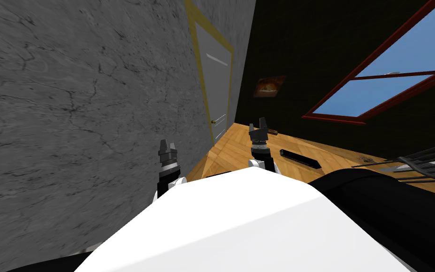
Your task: Pull the door open
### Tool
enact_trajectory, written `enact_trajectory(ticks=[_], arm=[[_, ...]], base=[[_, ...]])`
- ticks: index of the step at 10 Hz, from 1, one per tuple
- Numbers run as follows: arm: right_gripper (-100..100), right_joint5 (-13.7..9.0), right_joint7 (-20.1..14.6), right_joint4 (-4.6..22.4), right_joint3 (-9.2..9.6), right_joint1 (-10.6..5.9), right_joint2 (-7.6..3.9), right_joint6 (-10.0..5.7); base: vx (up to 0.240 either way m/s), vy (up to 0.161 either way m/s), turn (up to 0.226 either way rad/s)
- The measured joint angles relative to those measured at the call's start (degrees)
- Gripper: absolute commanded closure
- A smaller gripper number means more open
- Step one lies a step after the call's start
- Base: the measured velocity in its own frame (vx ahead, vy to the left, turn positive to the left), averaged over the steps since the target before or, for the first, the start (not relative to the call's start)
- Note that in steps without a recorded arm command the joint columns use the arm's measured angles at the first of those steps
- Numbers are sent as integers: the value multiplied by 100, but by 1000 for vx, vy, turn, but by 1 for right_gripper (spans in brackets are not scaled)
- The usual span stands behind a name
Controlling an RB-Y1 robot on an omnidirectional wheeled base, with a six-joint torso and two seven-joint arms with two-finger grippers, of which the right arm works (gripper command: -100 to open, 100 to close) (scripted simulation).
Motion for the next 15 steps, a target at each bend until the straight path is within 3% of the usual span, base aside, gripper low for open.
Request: enact_trajectory(ticks=[8, 12, 15], arm=[[-100, 69, 766, 977, -37, -358, -257, -203], [-100, 138, 1199, 1395, 11, -497, -321, -282], [-100, 172, 1531, 1831, 11, -608, -393, -425]], base=[[84, -31, 93], [83, -43, 97], [86, -58, 98]])
